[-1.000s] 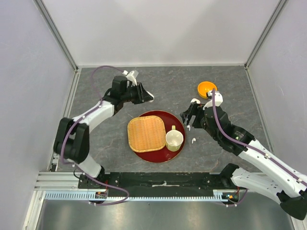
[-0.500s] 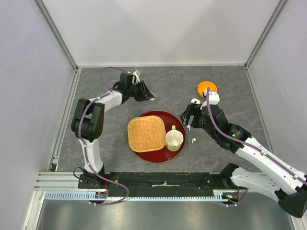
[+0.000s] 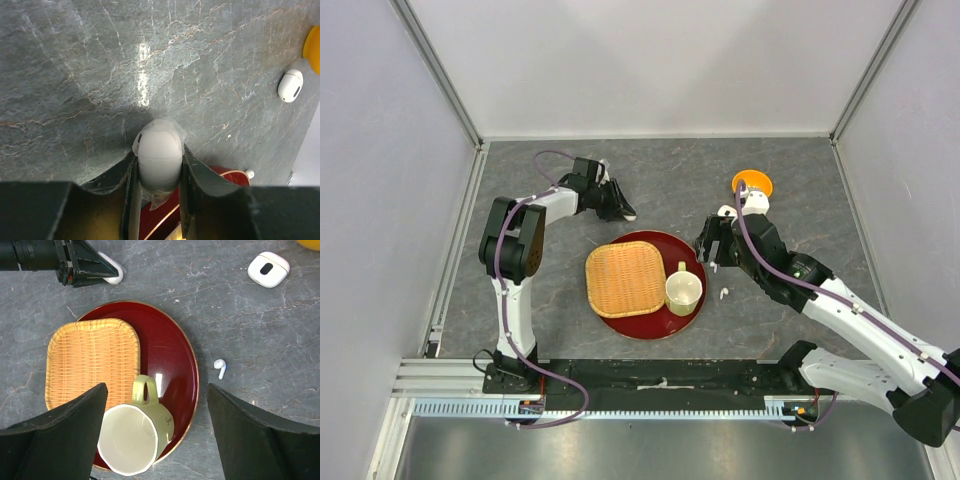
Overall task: Insert the wireless bluetooth earbuds into the charging case
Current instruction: Place the charging case at the center of the board.
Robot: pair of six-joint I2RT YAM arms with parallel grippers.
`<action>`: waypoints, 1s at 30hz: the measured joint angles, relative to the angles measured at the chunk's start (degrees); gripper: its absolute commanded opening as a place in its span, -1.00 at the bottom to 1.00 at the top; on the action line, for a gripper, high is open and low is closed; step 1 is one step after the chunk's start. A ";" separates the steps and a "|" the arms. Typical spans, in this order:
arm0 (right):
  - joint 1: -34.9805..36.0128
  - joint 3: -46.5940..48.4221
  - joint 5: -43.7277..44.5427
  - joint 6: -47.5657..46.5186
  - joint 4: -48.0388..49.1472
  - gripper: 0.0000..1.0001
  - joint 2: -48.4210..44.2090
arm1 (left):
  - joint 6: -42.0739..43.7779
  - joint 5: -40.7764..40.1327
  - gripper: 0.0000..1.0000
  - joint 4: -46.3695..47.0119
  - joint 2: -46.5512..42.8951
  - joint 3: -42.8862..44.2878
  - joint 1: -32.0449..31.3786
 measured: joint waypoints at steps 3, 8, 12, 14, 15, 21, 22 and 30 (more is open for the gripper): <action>-0.15 0.00 -0.42 -0.33 -0.02 0.75 0.26 | 0.07 0.09 -0.46 -0.26 0.28 0.26 0.22; -0.46 0.11 -1.81 -0.96 -0.02 0.75 0.35 | 0.55 0.13 -0.32 -0.28 0.31 0.28 0.26; -0.66 0.33 -3.23 -1.60 -0.02 0.76 0.46 | 0.87 0.00 -0.16 -0.31 0.31 0.28 0.26; -0.68 0.33 -3.76 -1.88 0.00 0.76 0.46 | 1.09 -0.81 0.15 -0.48 0.28 0.28 0.26; -0.70 0.33 -3.87 -1.97 0.00 0.76 0.46 | 1.11 -1.22 0.25 -0.61 0.28 0.31 0.26; -0.76 0.33 -4.74 -2.32 0.00 0.77 0.44 | 2.01 -3.61 0.66 -1.16 -1.07 0.37 0.22; -0.76 0.33 -4.85 -2.32 0.00 0.77 0.44 | 1.99 -3.78 0.67 -1.09 -1.42 0.35 0.24; -1.11 0.33 -5.29 -2.29 -0.02 0.77 -0.31 | 4.35 -10.69 0.78 -3.32 -5.66 -2.80 0.37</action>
